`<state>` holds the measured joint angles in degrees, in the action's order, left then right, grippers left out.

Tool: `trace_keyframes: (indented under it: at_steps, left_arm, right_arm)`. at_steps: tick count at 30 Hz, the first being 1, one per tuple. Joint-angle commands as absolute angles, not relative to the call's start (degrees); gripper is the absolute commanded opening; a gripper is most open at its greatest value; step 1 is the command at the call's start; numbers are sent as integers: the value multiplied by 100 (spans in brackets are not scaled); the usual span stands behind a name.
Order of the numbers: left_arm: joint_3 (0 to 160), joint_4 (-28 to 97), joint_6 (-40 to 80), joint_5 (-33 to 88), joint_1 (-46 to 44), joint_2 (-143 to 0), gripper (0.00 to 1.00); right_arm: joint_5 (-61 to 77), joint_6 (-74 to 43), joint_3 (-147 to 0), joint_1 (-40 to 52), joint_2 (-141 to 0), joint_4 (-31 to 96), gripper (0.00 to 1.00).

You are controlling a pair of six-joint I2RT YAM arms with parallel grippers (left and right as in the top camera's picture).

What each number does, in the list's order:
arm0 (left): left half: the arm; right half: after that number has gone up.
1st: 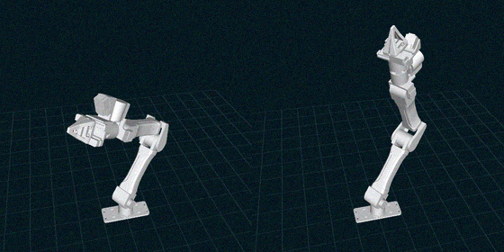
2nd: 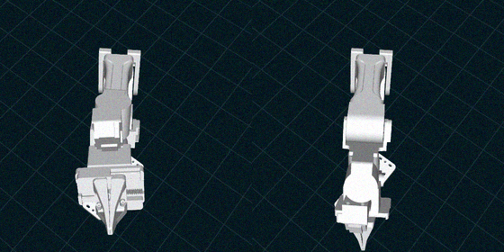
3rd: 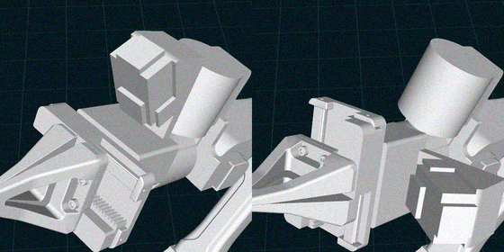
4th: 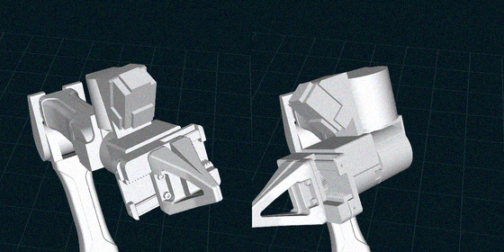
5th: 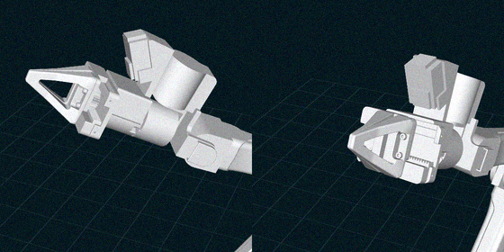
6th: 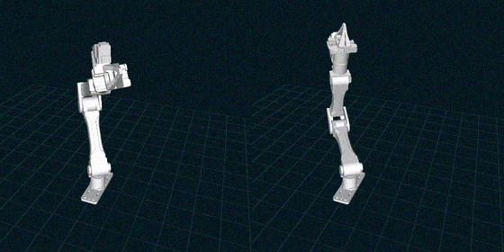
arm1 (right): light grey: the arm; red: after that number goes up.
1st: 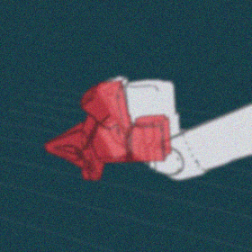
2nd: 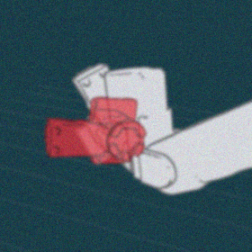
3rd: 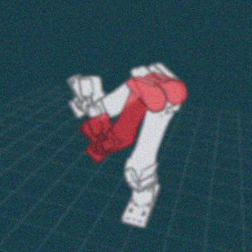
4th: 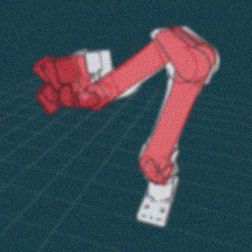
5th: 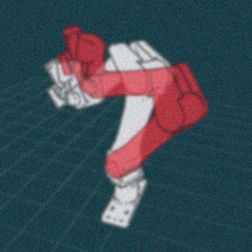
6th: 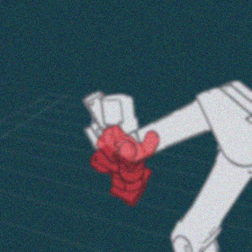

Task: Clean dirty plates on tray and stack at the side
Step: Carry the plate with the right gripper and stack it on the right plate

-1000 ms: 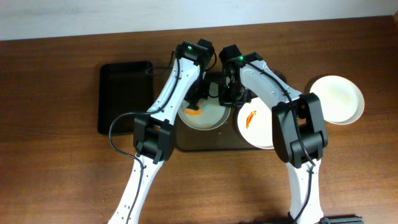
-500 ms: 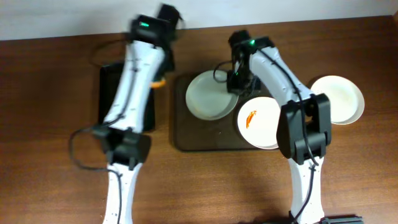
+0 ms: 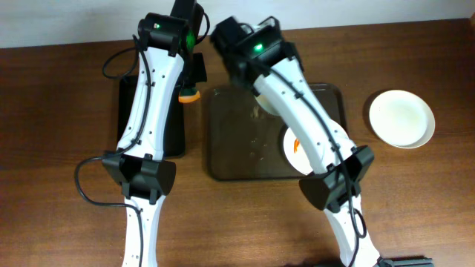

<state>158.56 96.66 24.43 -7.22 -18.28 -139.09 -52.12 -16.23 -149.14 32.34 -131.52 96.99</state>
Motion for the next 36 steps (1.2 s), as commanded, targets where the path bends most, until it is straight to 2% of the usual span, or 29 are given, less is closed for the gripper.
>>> trace_keyframes:
  at_steps: [1, 6, 10, 13, 15, 16, 23, 24, 26, 28, 36]
  left_arm:
    - [15830, 9673, 2344, -683, -1820, -13959, 2]
    - [15830, 9673, 2346, -683, -1820, -13959, 2]
    - [15830, 9673, 2344, -683, -1820, -13959, 1]
    - [15830, 9673, 2344, -683, -1820, -13959, 1]
    - [15830, 9673, 2344, -683, -1820, -13959, 0]
    - [15830, 9673, 2344, -683, -1820, -13959, 1]
    - [15828, 9673, 2344, -685, -1820, -13959, 1]
    - [15828, 9673, 2346, -685, -1820, -13959, 1]
    - [15830, 9671, 2349, -683, -1820, -13959, 1]
    - [15828, 9651, 2349, -685, -1820, -13959, 1]
    - [15830, 9649, 2349, -687, -1820, -13959, 2]
  right_arm:
    - [-6521, -1559, -15056, 3487, -12947, 9734, 4]
    - [-6420, -1549, -15054, 3417, -12947, 9734, 4]
    - [-4547, -1820, -15054, 2484, -12949, 9690, 4]
    - [-1280, -1892, -15054, 674, -12949, 9616, 4]
    - [1310, -1280, -15043, -705, -12962, 9657, 4]
    - [1785, -1221, -14927, -1494, -12962, 9734, 4]
    - [1219, -1293, -13854, -3544, -12962, 9730, 4]
    - [384, -1900, -13847, -4121, -12962, 9732, 4]
    - [-600, -2351, -13753, -4397, -12962, 9662, 4]
    - [-622, -2349, -13458, -4580, -12964, 9268, 4]
    - [469, -1957, -11607, -4458, -12969, 7553, 4]
